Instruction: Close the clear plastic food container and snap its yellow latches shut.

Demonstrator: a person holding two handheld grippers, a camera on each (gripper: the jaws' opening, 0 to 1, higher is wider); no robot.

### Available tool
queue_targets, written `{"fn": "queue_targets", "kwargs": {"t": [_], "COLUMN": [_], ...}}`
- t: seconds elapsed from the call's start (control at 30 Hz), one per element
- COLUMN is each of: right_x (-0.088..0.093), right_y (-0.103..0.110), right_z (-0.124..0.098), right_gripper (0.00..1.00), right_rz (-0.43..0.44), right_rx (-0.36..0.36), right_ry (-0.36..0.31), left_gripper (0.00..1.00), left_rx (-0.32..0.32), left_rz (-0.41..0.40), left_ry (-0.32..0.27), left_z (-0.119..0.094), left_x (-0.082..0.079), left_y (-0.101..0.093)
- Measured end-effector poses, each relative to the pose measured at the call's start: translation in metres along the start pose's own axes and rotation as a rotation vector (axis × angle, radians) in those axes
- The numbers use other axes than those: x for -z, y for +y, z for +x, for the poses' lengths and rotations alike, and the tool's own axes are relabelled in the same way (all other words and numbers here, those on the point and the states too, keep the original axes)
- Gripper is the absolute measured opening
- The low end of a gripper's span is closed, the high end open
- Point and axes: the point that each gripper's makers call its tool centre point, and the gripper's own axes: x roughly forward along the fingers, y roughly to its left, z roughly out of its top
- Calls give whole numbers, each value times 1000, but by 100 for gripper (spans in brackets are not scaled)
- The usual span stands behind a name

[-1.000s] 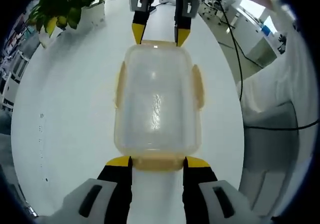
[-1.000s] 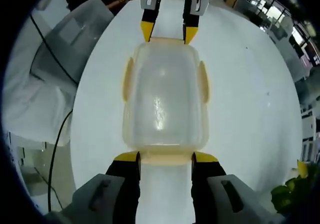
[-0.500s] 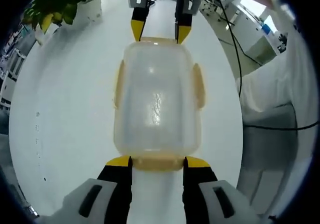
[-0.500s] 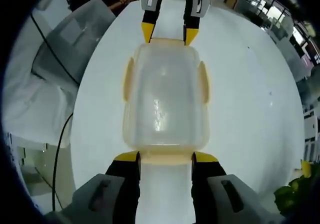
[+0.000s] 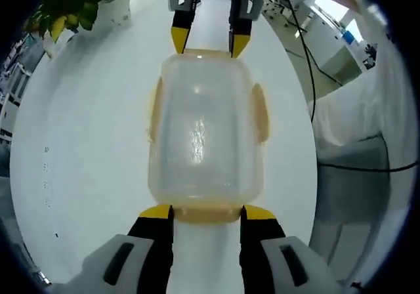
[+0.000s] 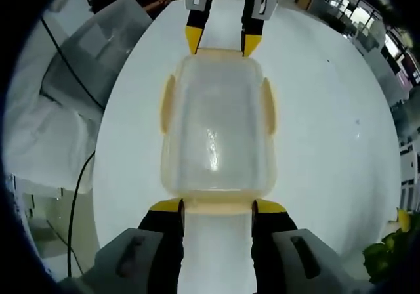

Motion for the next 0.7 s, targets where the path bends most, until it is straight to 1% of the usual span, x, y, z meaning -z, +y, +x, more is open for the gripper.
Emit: {"fn": "queue_targets", "kwargs": {"t": [0.23,0.27,0.43,0.7], "right_x": [2,4,3,3], "right_y": [1,1,1,2], "right_z": [2,3,2,2], "right_gripper": [37,37,37,38], "right_rz": [3,-9,-10,-10], "right_rx": [-3,-3,1,-3], "right_ry": [9,9,-3,1], "left_gripper": [33,33,33,33], "left_rx": [-3,-2,6,5], "left_rz": [6,5,3,11], "left_ry": [-3,-3,-13,3], "left_z": [1,2,2,5], "left_x": [-1,-1,0,1], "left_y": [0,0,-1,0]}}
